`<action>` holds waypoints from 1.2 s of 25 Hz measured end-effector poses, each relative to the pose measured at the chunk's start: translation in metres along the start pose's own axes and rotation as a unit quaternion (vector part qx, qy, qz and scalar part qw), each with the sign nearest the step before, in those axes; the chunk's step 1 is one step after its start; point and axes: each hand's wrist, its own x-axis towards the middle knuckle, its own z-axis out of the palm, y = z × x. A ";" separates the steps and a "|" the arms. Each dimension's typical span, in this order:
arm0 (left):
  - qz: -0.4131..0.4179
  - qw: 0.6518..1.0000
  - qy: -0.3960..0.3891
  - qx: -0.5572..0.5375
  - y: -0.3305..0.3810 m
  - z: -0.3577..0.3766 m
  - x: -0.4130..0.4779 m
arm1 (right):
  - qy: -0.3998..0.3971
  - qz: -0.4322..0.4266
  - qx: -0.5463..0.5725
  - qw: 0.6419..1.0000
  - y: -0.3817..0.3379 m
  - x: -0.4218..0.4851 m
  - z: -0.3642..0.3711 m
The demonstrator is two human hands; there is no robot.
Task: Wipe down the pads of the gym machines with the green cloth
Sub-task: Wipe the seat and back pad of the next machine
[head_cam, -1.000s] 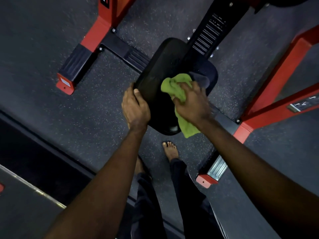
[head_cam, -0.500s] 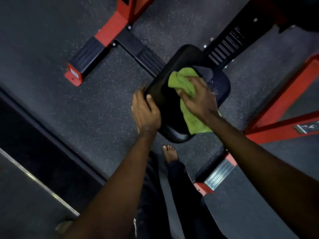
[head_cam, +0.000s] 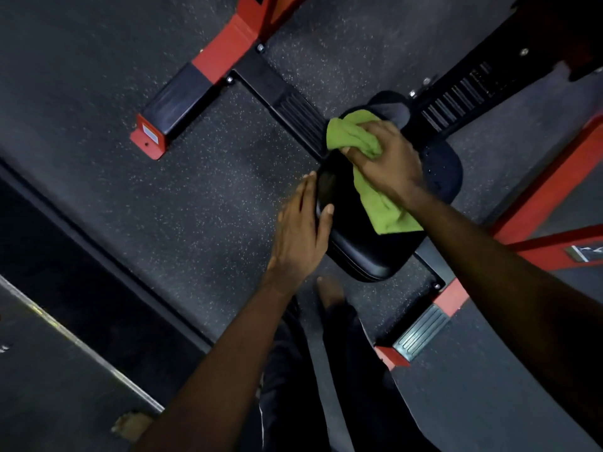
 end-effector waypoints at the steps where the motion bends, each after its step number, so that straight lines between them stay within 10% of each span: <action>1: 0.007 1.000 -0.007 0.003 -0.002 -0.002 -0.003 | -0.019 -0.021 0.006 1.000 -0.001 -0.014 -0.003; 15: 0.016 1.000 0.004 -0.008 -0.006 0.003 -0.005 | -0.094 -0.104 -0.015 0.990 -0.013 0.003 0.002; 30: -0.081 0.996 -0.032 0.021 0.029 0.007 0.064 | 0.124 0.176 0.013 0.976 0.033 -0.045 0.000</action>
